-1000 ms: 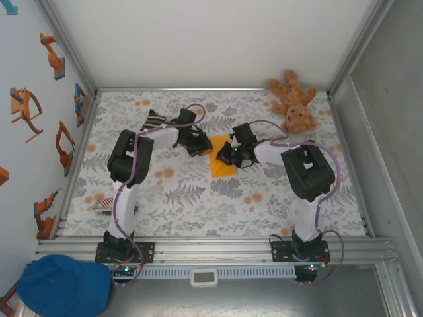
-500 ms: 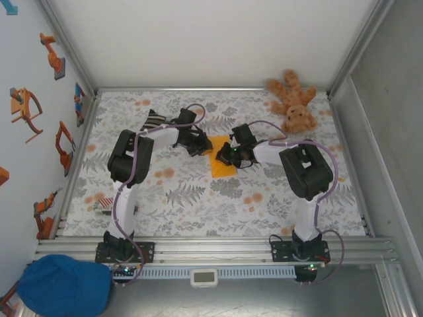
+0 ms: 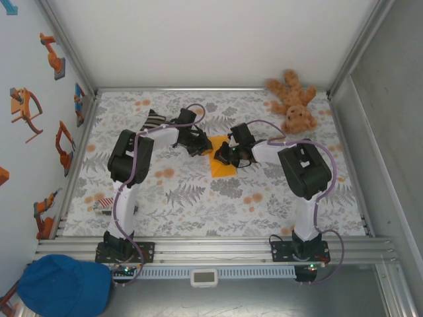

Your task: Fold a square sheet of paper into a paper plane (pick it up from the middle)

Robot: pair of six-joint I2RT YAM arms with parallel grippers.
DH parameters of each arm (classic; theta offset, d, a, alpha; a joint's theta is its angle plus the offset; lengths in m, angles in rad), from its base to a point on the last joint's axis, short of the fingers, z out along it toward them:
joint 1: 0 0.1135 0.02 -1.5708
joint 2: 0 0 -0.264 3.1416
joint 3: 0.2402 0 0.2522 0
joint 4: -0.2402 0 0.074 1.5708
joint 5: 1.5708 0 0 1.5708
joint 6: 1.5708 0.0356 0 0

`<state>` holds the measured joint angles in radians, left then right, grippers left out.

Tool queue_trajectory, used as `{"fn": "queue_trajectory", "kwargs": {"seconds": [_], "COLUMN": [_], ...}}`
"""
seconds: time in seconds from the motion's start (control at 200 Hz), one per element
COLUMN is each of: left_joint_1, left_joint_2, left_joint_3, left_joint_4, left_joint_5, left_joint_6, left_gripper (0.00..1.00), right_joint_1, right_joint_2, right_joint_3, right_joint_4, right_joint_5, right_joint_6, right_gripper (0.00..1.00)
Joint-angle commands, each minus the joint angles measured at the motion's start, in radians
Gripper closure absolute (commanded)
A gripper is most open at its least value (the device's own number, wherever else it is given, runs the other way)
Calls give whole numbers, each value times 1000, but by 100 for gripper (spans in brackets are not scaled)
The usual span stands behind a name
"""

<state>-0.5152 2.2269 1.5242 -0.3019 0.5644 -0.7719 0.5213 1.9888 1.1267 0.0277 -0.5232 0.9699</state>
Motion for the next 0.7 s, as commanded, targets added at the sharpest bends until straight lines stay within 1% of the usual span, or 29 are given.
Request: {"fn": "queue_trajectory", "kwargs": {"seconds": [0.0, 0.536, 0.691], "left_joint_1": [-2, -3, -3], "left_joint_2": [64, 65, 63], "left_joint_3": [-9, -10, -12], "left_joint_4": [-67, -67, -67], "left_joint_5": [-54, -53, -54], "left_joint_6": [12, 13, 12], "left_gripper": [88, 88, 88], "right_joint_1": [6, 6, 6], "right_joint_2": [21, 34, 39], "right_joint_3": [24, 22, 23], "right_joint_4": [1, -9, -3], "right_joint_5": [9, 40, 31], "right_joint_6": [2, 13, 15], "right_gripper": [100, 100, 100]}}
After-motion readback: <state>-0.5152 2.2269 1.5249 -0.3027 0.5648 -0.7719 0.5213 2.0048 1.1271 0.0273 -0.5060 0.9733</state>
